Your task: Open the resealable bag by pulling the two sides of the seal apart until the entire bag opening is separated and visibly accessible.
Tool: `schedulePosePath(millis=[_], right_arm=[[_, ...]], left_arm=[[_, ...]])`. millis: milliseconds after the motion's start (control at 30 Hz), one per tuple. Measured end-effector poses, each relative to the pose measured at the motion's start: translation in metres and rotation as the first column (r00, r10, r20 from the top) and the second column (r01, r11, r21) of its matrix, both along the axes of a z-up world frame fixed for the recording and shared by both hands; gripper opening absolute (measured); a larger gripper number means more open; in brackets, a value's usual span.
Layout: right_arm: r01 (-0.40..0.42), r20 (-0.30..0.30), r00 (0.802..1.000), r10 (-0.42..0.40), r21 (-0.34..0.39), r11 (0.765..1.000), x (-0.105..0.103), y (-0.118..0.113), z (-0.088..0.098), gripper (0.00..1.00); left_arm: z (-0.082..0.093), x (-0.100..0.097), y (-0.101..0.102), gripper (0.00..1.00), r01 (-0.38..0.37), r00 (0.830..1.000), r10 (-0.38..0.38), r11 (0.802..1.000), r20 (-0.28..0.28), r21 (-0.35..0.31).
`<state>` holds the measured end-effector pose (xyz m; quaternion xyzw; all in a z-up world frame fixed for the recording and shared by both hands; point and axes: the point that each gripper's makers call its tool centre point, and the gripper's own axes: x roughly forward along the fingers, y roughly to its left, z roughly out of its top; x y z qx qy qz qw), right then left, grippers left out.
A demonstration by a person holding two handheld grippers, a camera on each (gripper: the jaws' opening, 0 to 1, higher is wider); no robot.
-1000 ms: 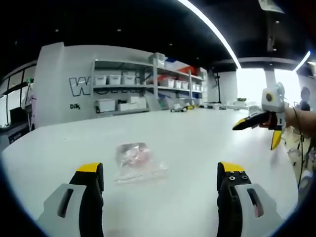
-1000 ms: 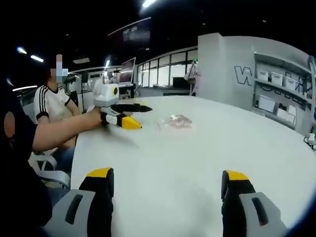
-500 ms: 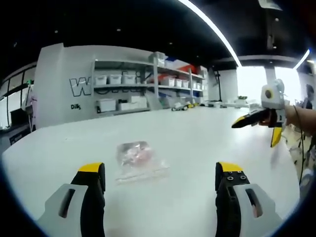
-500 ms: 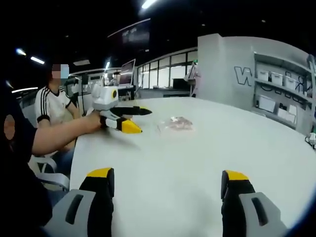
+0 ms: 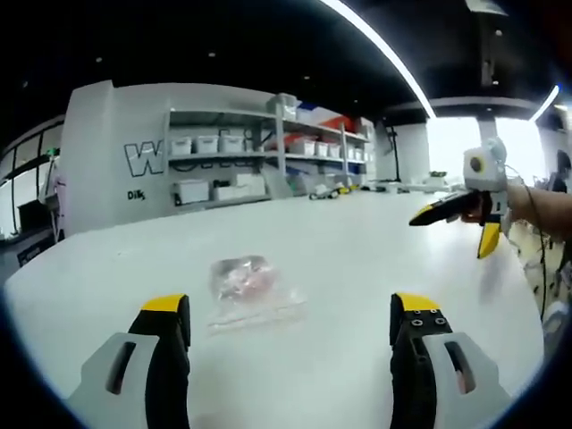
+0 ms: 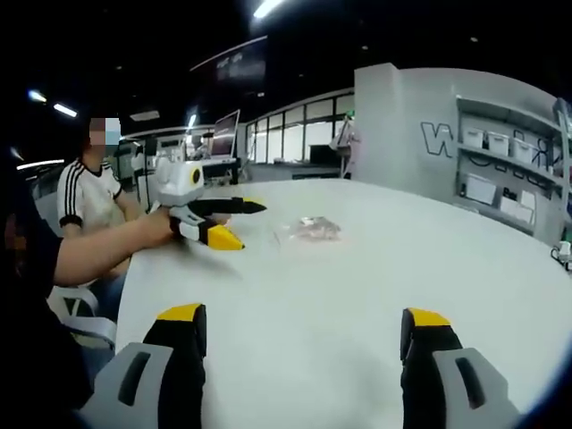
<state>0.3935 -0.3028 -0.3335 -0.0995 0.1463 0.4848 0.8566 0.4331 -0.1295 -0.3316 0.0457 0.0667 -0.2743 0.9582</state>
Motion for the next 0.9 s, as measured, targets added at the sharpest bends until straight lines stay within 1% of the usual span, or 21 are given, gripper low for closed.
schedulePosePath(millis=[100, 267, 400, 533, 600, 733, 833, 900], right_arm=[[-0.004, -0.002, 1.0, 0.004, -0.004, 1.0, 0.004, 0.004, -0.001, 0.93], [-0.01, 0.004, 1.0, 0.01, 0.004, 1.0, 0.012, 0.012, 0.004, 0.92], [-0.016, 0.007, 1.0, 0.016, 0.008, 1.0, 0.016, 0.017, 0.006, 0.91], [-0.021, 0.011, 1.0, 0.021, 0.004, 1.0, 0.019, 0.02, 0.008, 0.9], [-0.023, 0.014, 1.0, 0.023, 0.007, 1.0, 0.02, 0.021, 0.01, 0.9], [-0.022, 0.009, 1.0, 0.022, 0.008, 1.0, 0.023, 0.024, 0.012, 0.88], [-0.025, 0.005, 1.0, 0.025, 0.007, 1.0, 0.024, 0.026, 0.013, 0.88], [-0.029, 0.014, 0.999, 0.029, 0.009, 1.0, 0.025, 0.028, 0.014, 0.88]], left_arm=[[0.0, -0.002, -0.002, 0.91, 0.004, 1.0, -0.004, 1.0, -0.002, 0.0], [0.002, -0.005, -0.001, 0.91, 0.0, 1.0, -0.001, 0.999, -0.004, -0.033], [0.003, -0.004, 0.0, 0.91, -0.003, 1.0, 0.003, 0.999, -0.001, -0.047], [0.002, -0.004, 0.0, 0.91, -0.004, 1.0, 0.004, 0.999, -0.006, -0.046], [0.0, 0.0, 0.001, 0.91, -0.004, 1.0, 0.004, 0.999, -0.009, -0.035], [-0.002, -0.001, 0.0, 0.91, 0.0, 1.0, 0.0, 1.0, -0.01, -0.02], [-0.001, -0.002, 0.001, 0.91, -0.003, 1.0, 0.003, 1.0, -0.008, -0.027], [-0.001, -0.002, 0.001, 0.91, -0.004, 1.0, 0.003, 1.0, -0.008, -0.03]])
